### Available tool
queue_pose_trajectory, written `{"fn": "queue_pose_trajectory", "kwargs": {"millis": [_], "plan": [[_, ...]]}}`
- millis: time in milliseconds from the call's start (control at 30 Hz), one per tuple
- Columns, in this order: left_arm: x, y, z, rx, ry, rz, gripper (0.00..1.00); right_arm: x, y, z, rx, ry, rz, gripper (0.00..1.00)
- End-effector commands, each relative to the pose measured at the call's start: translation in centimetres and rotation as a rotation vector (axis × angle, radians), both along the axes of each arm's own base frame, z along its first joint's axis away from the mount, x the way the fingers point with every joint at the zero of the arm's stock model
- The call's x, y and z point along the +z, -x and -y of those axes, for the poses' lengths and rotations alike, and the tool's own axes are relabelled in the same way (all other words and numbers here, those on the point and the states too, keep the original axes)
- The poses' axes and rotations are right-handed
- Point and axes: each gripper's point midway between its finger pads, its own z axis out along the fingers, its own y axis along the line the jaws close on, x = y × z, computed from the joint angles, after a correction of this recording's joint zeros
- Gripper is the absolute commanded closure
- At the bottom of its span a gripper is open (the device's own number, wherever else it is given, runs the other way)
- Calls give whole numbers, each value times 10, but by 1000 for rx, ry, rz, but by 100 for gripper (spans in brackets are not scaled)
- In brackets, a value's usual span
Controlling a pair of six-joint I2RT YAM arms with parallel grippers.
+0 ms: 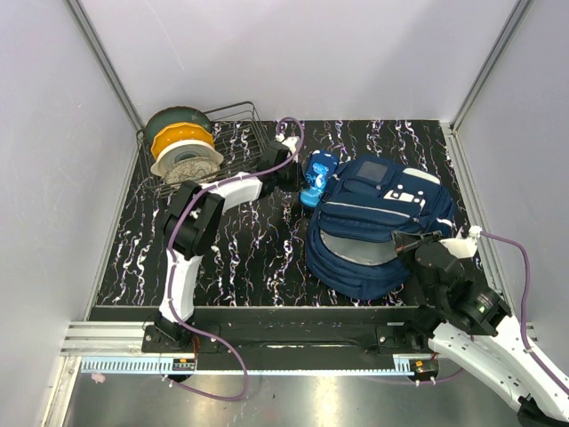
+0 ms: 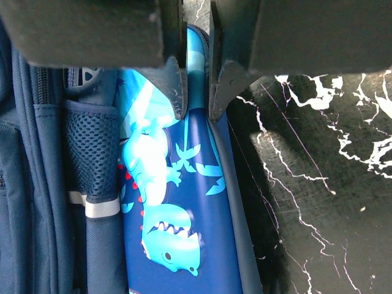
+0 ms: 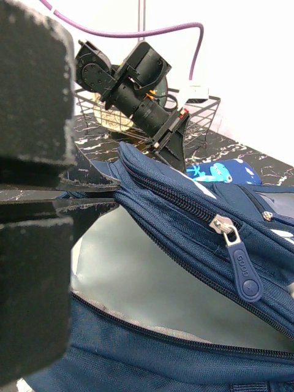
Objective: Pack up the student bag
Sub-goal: Move the stationery to the center of the board.
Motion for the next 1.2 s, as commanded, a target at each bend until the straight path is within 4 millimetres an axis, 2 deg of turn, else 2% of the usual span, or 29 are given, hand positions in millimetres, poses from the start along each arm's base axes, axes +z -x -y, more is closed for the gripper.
{"fn": "queue_pose_trajectory", "kwargs": {"millis": [0, 133, 167, 233, 267, 333, 367, 433, 467, 533, 567, 633, 667, 733, 767, 967, 1100, 1167], "plan": [[-44, 65, -3, -131, -111, -166, 100, 19, -5, -6, 1, -72, 59, 97], [-37, 74, -14, -136, -144, -151, 100, 20, -5, -4, -5, -69, 63, 97], [-30, 74, -17, -131, -148, -139, 100, 21, -5, -3, -9, -69, 66, 97], [-32, 82, -25, -132, -175, -149, 100, 21, -5, -3, -8, -68, 64, 97], [-22, 83, -26, -132, -172, -132, 100, 20, -5, -3, -8, -66, 62, 97], [-24, 91, -37, -126, -209, -148, 100, 20, -5, -4, -9, -70, 63, 97], [-15, 91, -41, -118, -212, -132, 100, 20, -5, -3, -10, -68, 63, 97], [-18, 102, -52, -112, -238, -151, 100, 20, -5, -3, -15, -66, 63, 97], [-9, 103, -56, -103, -239, -135, 100, 20, -5, -3, -15, -67, 63, 97], [-12, 115, -69, -96, -275, -153, 100, 19, -6, -2, -20, -64, 61, 97], [-2, 114, -75, -78, -284, -128, 100, 18, -6, -2, -23, -61, 58, 97], [-2, 125, -87, -71, -305, -138, 100, 19, -7, -2, -26, -59, 58, 97], [13, 126, -90, -68, -286, -112, 100, 18, -8, -3, -27, -57, 56, 97], [17, 136, -99, -69, -289, -115, 100, 16, -9, -4, -27, -52, 51, 97], [29, 138, -100, -71, -274, -93, 100, 18, -11, -5, -26, -58, 57, 97], [52, 154, -117, -78, -283, -54, 100, 18, -22, -22, 7, -42, 53, 98], [40, 170, -130, -79, -302, -85, 100, 19, -29, -35, 43, -34, 43, 98], [35, 179, -128, -105, -288, -113, 100, 18, -31, -41, 57, -33, 33, 98]]}}
